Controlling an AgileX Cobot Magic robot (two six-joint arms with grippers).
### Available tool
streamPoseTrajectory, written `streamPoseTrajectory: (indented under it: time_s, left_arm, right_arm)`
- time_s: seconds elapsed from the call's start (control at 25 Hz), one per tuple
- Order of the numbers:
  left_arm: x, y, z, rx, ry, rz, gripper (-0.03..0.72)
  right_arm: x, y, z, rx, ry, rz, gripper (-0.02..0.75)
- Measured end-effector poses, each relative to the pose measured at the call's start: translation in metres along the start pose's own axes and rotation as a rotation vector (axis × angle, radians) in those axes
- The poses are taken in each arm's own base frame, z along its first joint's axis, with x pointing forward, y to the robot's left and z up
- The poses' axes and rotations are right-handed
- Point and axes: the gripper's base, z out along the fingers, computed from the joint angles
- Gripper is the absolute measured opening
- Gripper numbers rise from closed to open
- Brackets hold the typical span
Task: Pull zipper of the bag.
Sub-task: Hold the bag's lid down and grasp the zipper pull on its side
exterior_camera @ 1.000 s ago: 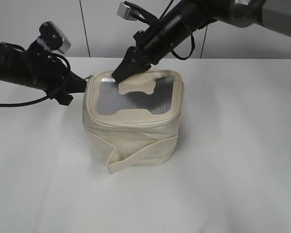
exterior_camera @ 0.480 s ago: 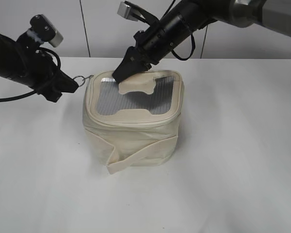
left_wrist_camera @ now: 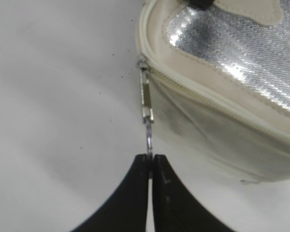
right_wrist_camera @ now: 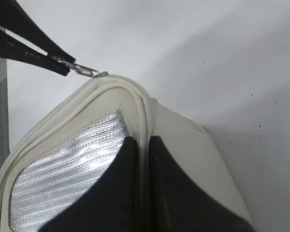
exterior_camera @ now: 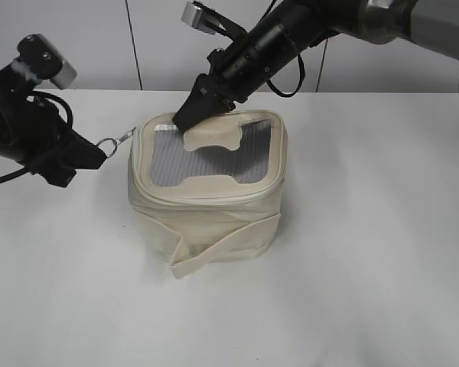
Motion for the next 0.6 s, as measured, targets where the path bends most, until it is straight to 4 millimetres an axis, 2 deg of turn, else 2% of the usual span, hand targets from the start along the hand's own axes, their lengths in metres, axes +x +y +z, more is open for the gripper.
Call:
streamPoseTrajectory:
  time_s: [0.36,0.6]
  left_arm:
    - [0.017,-0.030,-0.025,-0.020,-0.027,-0.047,-0.004]
    - [0.027,-0.041,-0.028,0.002,-0.019,-0.070,-0.004]
  right_arm:
    - [-0.002,0.004,0.003,-0.025,-0.014,0.054,0.043]
    - [-0.004,0.003,0.005,-0.008,-0.029,0.145,0.043]
